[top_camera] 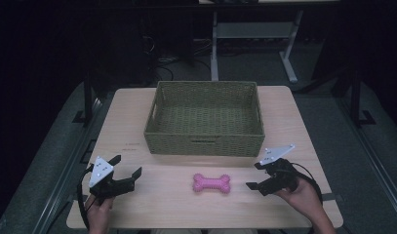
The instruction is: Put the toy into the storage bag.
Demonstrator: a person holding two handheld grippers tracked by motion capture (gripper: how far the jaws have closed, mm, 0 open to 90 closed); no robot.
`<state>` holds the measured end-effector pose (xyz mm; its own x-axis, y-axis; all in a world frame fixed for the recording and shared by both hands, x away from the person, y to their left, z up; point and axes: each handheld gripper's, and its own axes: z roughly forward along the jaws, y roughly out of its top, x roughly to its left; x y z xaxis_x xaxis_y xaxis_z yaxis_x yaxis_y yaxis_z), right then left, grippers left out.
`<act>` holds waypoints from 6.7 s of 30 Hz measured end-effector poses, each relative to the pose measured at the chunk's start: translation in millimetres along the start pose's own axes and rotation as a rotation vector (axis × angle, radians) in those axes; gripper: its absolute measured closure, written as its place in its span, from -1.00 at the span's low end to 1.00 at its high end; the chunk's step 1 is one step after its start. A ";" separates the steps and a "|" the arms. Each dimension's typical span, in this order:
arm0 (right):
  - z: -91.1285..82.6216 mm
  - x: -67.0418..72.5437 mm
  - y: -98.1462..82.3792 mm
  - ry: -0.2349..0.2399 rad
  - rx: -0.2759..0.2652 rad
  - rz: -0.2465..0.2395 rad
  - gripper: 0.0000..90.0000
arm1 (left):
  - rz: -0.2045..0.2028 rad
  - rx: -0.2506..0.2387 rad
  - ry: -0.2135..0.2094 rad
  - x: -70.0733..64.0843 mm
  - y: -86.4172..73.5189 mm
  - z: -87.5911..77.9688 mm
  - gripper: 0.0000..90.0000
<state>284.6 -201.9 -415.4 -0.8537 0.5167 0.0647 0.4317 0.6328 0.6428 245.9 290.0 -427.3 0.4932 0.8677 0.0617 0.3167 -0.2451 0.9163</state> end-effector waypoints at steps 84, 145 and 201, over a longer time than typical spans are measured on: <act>83.4 38.9 102.4 0.169 0.297 -0.340 -0.46 | -0.007 -0.005 -0.003 2.9 0.8 2.1 -0.69; 115.9 49.0 98.9 0.157 0.400 -0.457 0.28 | -0.008 -0.006 -0.002 4.8 0.5 1.3 -0.69; 32.2 7.5 136.9 0.214 0.256 -0.362 0.29 | -0.002 0.001 0.001 3.6 0.3 1.8 -0.69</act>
<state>346.7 -92.8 -351.5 -0.9912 0.1244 0.0449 0.1313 0.8850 0.4467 249.3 292.3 -427.4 0.4917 0.8687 0.0606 0.3187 -0.2443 0.9158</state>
